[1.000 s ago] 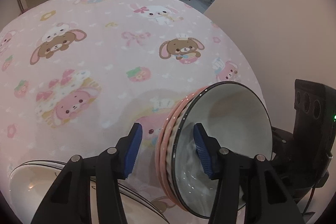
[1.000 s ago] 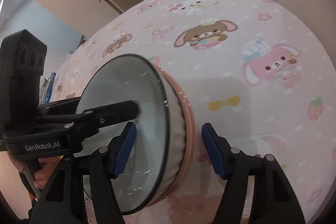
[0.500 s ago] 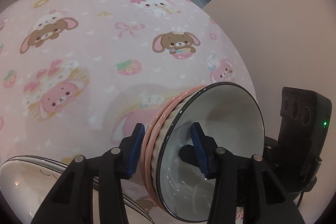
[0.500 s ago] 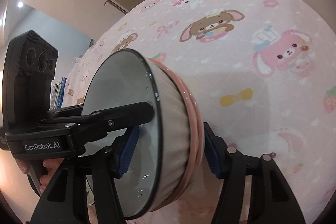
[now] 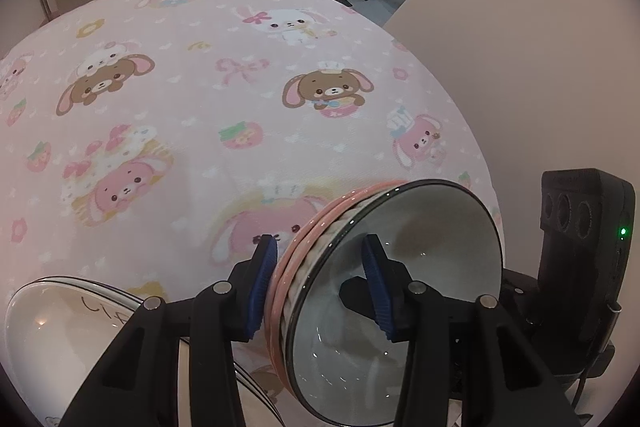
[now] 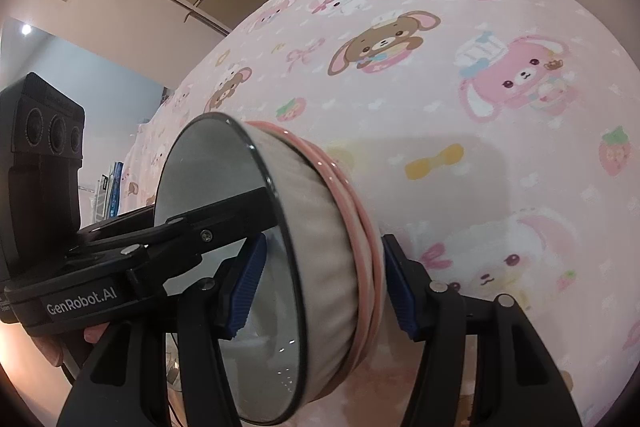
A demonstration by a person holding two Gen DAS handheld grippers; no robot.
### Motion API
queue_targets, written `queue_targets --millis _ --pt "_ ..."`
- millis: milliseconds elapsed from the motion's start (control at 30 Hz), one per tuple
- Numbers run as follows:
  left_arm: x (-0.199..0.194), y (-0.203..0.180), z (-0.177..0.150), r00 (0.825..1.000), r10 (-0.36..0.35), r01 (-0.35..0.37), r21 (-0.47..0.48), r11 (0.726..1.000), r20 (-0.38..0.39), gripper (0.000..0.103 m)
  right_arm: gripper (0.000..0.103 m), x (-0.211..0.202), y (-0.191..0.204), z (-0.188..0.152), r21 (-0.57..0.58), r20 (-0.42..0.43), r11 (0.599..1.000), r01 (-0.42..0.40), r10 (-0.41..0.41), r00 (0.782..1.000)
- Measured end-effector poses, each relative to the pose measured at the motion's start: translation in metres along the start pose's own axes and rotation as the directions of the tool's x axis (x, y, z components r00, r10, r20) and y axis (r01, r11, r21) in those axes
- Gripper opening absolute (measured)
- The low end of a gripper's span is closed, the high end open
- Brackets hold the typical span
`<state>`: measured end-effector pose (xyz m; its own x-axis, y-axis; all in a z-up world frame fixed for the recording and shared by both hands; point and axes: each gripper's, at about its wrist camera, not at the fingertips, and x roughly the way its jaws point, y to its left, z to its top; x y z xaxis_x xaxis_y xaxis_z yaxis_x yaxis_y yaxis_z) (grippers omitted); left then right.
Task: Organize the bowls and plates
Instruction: 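Lift the bowl stack with both tools and carry it over the plates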
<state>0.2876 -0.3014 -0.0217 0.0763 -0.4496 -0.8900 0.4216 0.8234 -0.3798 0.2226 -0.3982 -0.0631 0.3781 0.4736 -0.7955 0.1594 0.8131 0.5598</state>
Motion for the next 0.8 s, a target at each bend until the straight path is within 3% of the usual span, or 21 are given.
queue_targets --millis 433,800 --pt "-0.022 -0.021 -0.015 1.0 -0.019 0.018 0.034 0.999 0.023 0.046 0.057 -0.016 0.009 -0.008 -0.005 0.024 1.0 0.023 -0.023 0.999" --pt "-0.067 -0.015 -0.025 0.996 -0.033 0.031 0.022 0.999 0.078 0.046 0.057 -0.032 0.047 -0.011 -0.057 0.045 0.998 0.038 -0.035 0.998"
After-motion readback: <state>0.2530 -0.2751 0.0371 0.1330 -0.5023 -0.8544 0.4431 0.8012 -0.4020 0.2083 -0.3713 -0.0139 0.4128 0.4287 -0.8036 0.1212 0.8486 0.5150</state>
